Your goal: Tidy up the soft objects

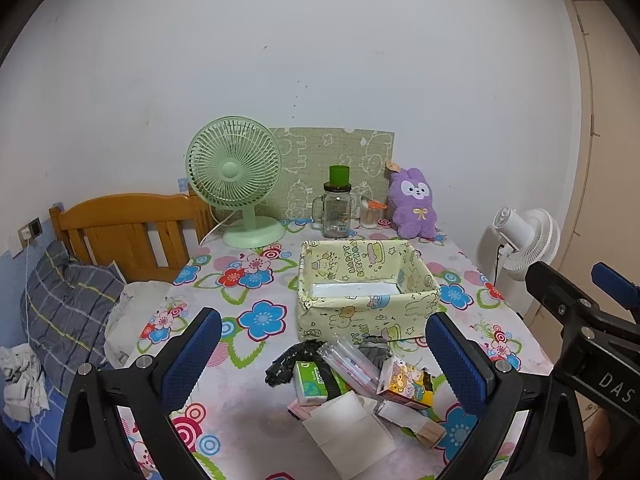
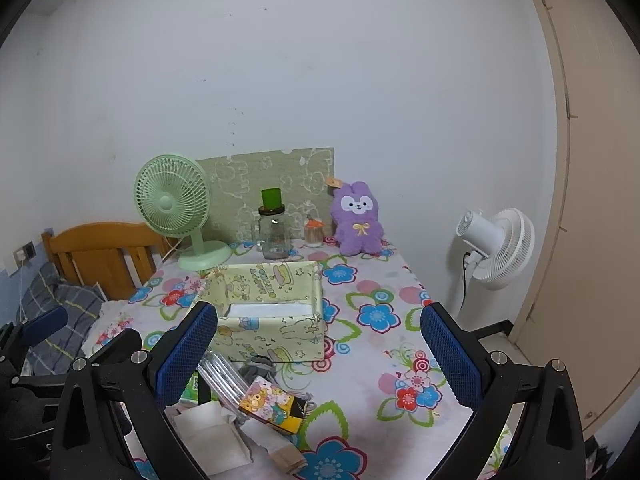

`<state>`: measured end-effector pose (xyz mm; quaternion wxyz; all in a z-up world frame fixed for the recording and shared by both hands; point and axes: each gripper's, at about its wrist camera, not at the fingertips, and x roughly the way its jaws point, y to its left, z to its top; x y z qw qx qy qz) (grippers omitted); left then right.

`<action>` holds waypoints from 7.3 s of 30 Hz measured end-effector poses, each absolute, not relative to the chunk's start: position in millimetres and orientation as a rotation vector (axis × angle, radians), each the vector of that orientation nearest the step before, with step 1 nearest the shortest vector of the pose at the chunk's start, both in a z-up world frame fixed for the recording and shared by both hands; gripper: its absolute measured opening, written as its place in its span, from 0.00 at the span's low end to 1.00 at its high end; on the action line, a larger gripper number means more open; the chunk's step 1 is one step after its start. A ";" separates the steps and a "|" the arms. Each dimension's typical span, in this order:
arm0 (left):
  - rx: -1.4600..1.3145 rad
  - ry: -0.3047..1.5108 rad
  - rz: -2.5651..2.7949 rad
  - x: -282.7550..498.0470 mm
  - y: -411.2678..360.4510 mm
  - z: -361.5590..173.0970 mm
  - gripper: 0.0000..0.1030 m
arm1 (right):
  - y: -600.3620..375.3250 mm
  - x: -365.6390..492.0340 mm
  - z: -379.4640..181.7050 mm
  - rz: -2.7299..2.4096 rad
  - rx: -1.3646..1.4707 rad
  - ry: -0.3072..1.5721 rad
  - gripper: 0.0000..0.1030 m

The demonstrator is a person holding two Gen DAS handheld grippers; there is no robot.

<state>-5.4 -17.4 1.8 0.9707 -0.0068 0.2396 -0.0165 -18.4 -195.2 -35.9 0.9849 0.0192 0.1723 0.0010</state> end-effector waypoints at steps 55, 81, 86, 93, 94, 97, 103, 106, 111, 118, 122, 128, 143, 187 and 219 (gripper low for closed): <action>-0.057 0.473 -0.029 -1.9 -11.6 -0.5 0.96 | -193.1 -14.2 -38.4 0.012 0.079 0.350 0.99; -0.035 0.550 -0.063 10.4 -16.6 -59.3 0.94 | -185.7 2.3 -91.2 0.085 0.042 0.415 0.96; -0.041 0.568 -0.069 11.2 -17.1 -74.7 0.91 | -184.2 5.5 -106.8 0.101 0.043 0.429 0.95; -0.042 0.587 -0.086 10.1 -20.5 -92.7 0.91 | -180.7 6.8 -125.2 0.117 0.036 0.446 0.95; -0.043 0.595 -0.089 10.1 -20.7 -95.7 0.91 | -180.4 6.6 -127.9 0.116 0.034 0.448 0.95; -0.047 0.619 -0.091 10.9 -21.6 -106.0 0.91 | -180.3 7.5 -136.8 0.120 0.032 0.465 0.95; -0.043 0.651 -0.091 9.9 -23.9 -126.3 0.91 | -180.3 9.6 -155.9 0.127 0.036 0.509 0.94; -0.033 0.674 -0.093 8.6 -27.0 -135.4 0.91 | -179.6 9.0 -166.2 0.129 0.034 0.525 0.92; -0.014 0.697 -0.090 8.3 -32.0 -146.5 0.91 | -180.1 10.7 -179.7 0.145 0.031 0.555 0.91; -0.013 0.721 -0.092 9.4 -34.5 -156.8 0.91 | -182.4 14.3 -193.5 0.140 0.044 0.592 0.88; -0.015 0.732 -0.100 10.6 -36.4 -165.6 0.91 | -181.0 15.5 -200.7 0.138 0.035 0.607 0.88; -0.016 0.737 -0.116 10.5 -39.3 -171.4 0.77 | -178.8 17.3 -207.5 0.143 0.042 0.633 0.85; 0.023 0.724 -0.175 3.8 -52.3 -170.8 0.37 | -164.1 22.4 -218.0 0.196 0.046 0.681 0.42; 0.017 0.572 -0.212 -3.0 -47.0 -77.7 0.15 | -149.8 9.6 -124.5 0.215 0.056 0.547 0.09; 0.031 0.491 -0.195 51.8 -54.2 -28.6 0.15 | -159.0 59.2 -66.8 0.173 0.053 0.459 0.09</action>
